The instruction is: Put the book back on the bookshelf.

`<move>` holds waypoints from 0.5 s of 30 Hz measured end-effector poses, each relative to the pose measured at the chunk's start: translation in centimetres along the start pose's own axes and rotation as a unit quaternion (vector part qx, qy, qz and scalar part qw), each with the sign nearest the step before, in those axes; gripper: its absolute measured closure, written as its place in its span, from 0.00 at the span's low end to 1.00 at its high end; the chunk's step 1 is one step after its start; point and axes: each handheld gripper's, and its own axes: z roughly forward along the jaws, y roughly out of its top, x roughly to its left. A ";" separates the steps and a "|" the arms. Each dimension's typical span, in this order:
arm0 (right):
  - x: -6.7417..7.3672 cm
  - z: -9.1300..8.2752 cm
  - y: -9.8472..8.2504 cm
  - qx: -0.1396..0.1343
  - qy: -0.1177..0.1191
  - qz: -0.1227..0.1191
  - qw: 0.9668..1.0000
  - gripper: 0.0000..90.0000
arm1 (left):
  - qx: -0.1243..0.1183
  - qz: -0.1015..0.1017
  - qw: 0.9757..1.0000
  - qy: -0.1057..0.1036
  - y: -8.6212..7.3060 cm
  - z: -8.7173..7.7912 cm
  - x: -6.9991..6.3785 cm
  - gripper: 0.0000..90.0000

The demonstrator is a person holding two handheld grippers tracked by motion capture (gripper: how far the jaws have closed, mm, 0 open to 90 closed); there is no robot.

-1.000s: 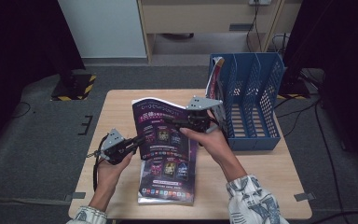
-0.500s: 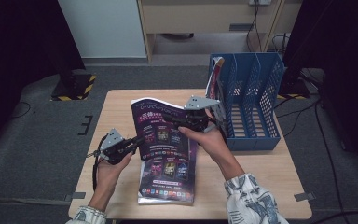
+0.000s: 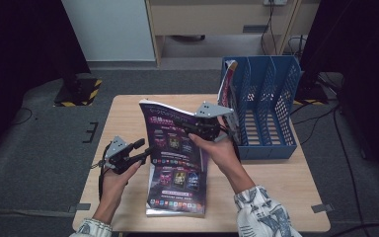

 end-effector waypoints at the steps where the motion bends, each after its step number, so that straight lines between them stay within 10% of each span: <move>1: 0.0 -0.1 0.1 -0.003 -0.002 0.003 1.000 0.92 | 0.003 -0.002 1.000 0.002 -0.1 0.0 0.2 0.43; 15: -1.0 -1.1 1.2 -0.019 -0.033 0.011 0.999 0.92 | 0.050 0.002 0.996 0.076 -1.6 -0.3 2.7 0.22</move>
